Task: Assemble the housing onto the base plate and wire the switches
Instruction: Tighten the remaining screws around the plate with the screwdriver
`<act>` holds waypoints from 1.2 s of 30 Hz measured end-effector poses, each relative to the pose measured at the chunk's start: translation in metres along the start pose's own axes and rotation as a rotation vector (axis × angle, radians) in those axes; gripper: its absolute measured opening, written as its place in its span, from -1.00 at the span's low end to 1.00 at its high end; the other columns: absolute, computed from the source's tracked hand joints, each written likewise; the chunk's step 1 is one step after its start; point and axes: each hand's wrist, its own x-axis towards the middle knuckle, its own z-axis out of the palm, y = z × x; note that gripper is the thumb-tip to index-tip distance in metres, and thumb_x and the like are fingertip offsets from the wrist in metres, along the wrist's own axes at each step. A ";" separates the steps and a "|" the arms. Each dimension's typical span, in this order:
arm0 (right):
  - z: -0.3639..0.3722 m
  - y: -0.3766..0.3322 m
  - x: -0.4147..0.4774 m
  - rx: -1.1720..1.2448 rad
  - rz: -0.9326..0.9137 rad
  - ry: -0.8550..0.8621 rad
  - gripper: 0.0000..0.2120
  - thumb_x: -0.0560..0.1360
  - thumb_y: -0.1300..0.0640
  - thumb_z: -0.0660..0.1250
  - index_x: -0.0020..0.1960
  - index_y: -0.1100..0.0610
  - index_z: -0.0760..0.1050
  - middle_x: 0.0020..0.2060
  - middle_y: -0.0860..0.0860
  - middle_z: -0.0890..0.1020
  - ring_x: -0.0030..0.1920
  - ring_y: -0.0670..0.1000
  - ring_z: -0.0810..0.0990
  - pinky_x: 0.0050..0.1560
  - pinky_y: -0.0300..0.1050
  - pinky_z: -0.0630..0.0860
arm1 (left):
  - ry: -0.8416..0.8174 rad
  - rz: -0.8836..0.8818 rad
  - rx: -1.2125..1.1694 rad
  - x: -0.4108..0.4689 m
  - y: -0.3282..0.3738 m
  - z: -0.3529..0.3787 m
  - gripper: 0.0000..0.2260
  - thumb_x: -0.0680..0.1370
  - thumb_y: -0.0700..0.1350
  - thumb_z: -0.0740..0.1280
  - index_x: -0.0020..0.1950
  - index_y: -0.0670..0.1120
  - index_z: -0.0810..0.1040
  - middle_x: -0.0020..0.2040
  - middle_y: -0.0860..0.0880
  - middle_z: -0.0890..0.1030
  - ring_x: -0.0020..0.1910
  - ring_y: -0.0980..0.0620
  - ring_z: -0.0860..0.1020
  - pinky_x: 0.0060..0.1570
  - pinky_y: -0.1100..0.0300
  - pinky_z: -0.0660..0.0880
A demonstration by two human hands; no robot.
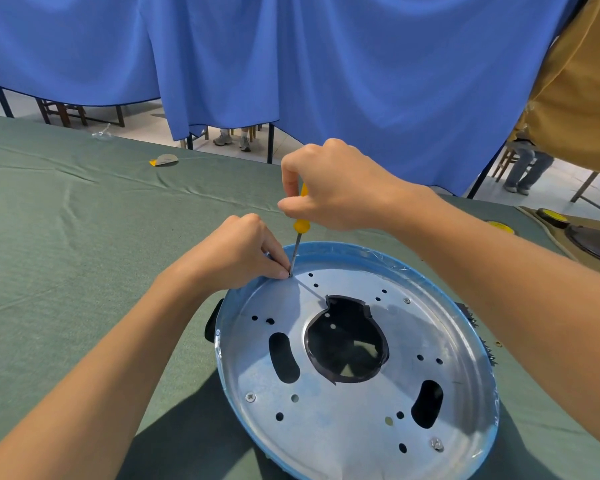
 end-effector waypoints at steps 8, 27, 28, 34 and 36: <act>-0.002 -0.013 0.006 -0.008 0.102 -0.090 -0.68 0.50 0.06 0.31 -0.31 0.01 0.21 -0.26 0.02 0.34 -0.22 0.11 0.39 -0.31 -0.10 0.27 | 0.062 0.064 -0.003 0.005 0.000 0.002 -0.90 0.37 0.02 0.56 -0.31 0.11 0.68 -0.15 0.03 0.68 -0.10 0.04 0.56 -0.07 0.05 0.52; -0.009 -0.021 0.012 0.061 0.066 -0.115 -0.85 0.51 0.05 0.30 -0.04 0.14 0.47 -0.09 0.04 0.52 -0.13 0.03 0.46 -0.35 -0.11 0.36 | 0.279 0.062 -0.477 0.001 -0.006 0.013 -0.84 0.34 -0.15 0.59 -0.30 0.12 0.72 -0.33 0.07 0.70 -0.28 0.09 0.62 -0.23 0.05 0.57; -0.014 -0.020 0.012 0.046 0.027 -0.090 -0.84 0.50 0.08 0.31 -0.01 0.16 0.51 -0.09 0.03 0.54 -0.11 0.02 0.46 -0.31 -0.12 0.39 | 0.264 0.048 -0.479 0.001 -0.007 0.012 -0.82 0.36 -0.16 0.58 -0.27 0.14 0.72 -0.29 0.07 0.71 -0.21 0.02 0.65 -0.11 -0.02 0.59; -0.028 -0.009 0.007 0.037 -0.053 -0.056 -0.91 0.48 0.11 0.41 -0.15 0.10 0.56 -0.39 -0.12 0.47 -0.39 -0.22 0.53 -0.34 -0.23 0.52 | 0.210 0.134 -0.363 -0.001 -0.007 0.015 -0.89 0.46 -0.14 0.50 -0.14 0.09 0.73 -0.19 0.27 0.69 -0.15 0.31 0.64 -0.13 0.39 0.51; -0.023 -0.007 0.008 0.026 -0.009 -0.027 -0.79 0.49 0.01 0.41 -0.22 0.08 0.46 -0.34 -0.05 0.44 -0.35 -0.13 0.53 -0.26 -0.12 0.56 | 0.265 0.128 -0.363 -0.002 -0.007 0.015 -0.91 0.42 -0.11 0.54 -0.15 0.08 0.73 -0.24 0.30 0.67 -0.18 0.34 0.63 -0.15 0.43 0.50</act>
